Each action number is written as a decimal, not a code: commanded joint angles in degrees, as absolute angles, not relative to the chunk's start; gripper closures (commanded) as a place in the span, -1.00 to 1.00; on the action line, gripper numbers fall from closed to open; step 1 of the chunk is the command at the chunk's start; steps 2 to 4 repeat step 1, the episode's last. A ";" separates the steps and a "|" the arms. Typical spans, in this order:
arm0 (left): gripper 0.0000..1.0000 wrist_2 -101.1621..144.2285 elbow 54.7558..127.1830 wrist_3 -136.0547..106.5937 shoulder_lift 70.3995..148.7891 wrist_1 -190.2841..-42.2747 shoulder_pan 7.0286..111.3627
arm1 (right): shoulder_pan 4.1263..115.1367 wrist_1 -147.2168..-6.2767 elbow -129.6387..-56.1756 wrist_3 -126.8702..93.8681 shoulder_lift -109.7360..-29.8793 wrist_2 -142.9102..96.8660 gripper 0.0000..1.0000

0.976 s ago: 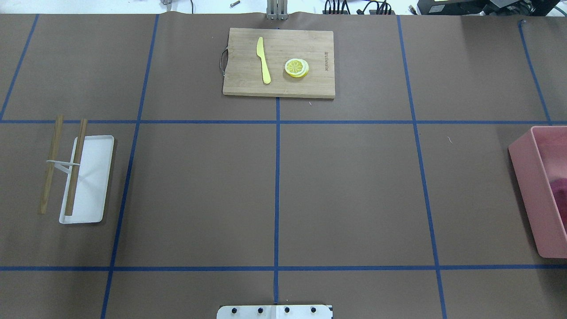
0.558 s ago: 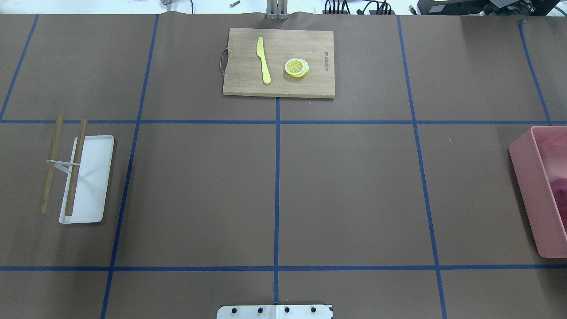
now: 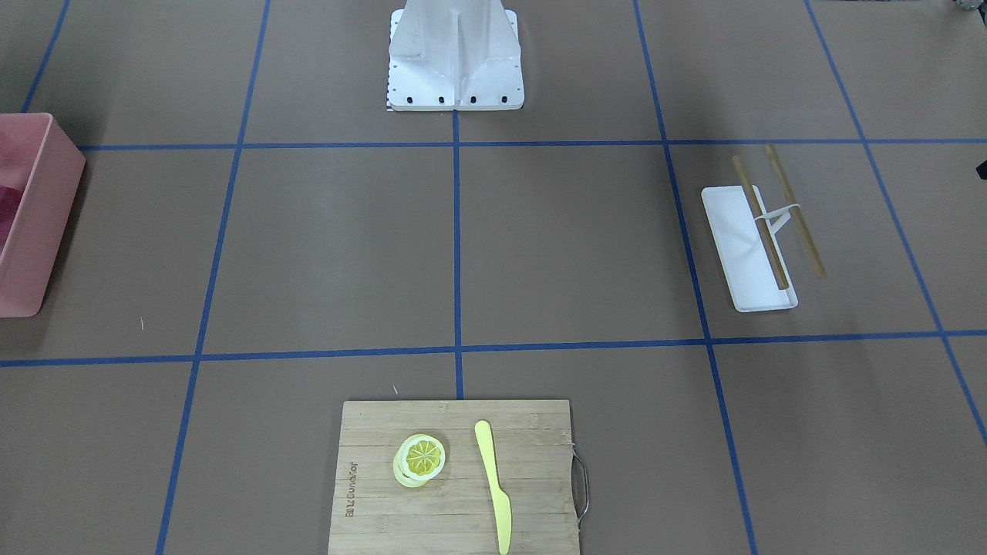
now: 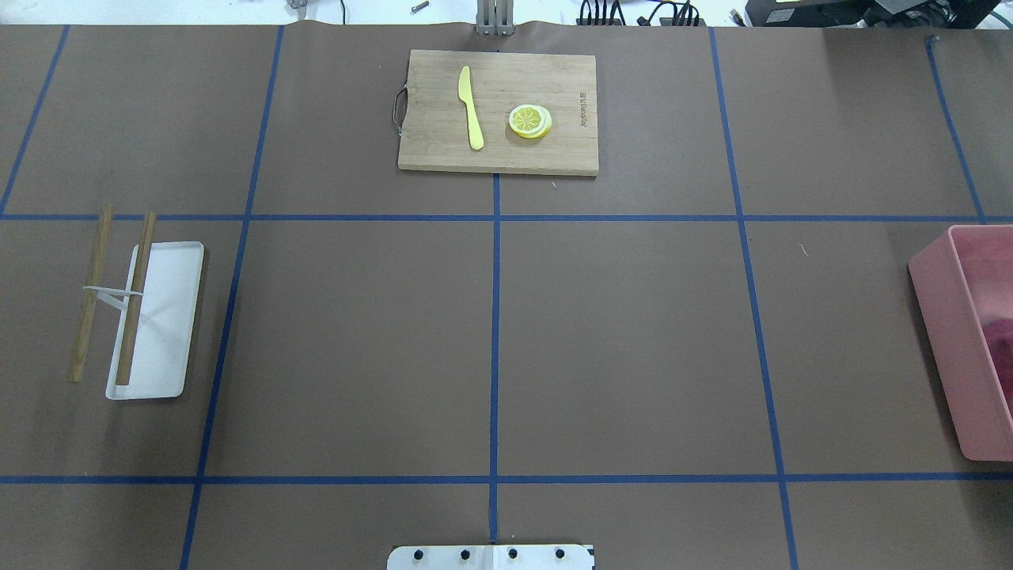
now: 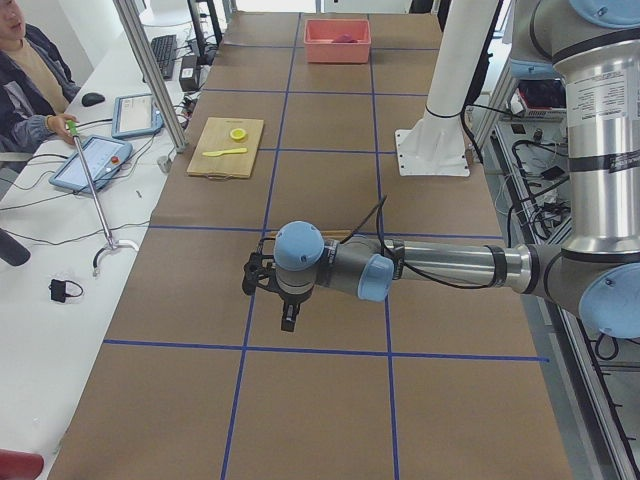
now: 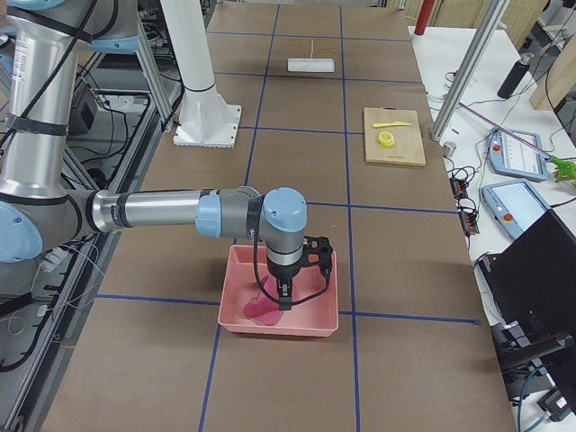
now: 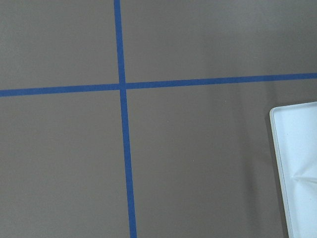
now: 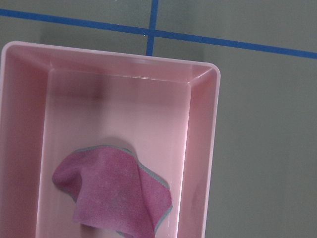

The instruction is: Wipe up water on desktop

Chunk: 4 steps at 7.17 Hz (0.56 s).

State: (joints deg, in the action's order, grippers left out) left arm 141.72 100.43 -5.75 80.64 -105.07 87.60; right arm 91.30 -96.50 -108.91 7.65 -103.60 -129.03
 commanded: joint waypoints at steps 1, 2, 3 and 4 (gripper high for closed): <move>-0.97 141.94 99.67 -5.54 78.24 -109.84 87.54 | 92.01 -96.59 -109.07 7.65 -104.23 -128.58 -1.00; -0.97 141.94 99.67 -5.54 78.24 -109.84 87.54 | 92.01 -96.59 -109.07 7.65 -104.23 -128.58 -1.00; -0.97 141.94 99.67 -5.54 78.24 -109.84 87.54 | 92.01 -96.59 -109.07 7.65 -104.23 -128.58 -1.00; -0.97 141.94 99.67 -5.54 78.24 -109.84 87.54 | 92.01 -96.59 -109.07 7.65 -104.23 -128.58 -1.00</move>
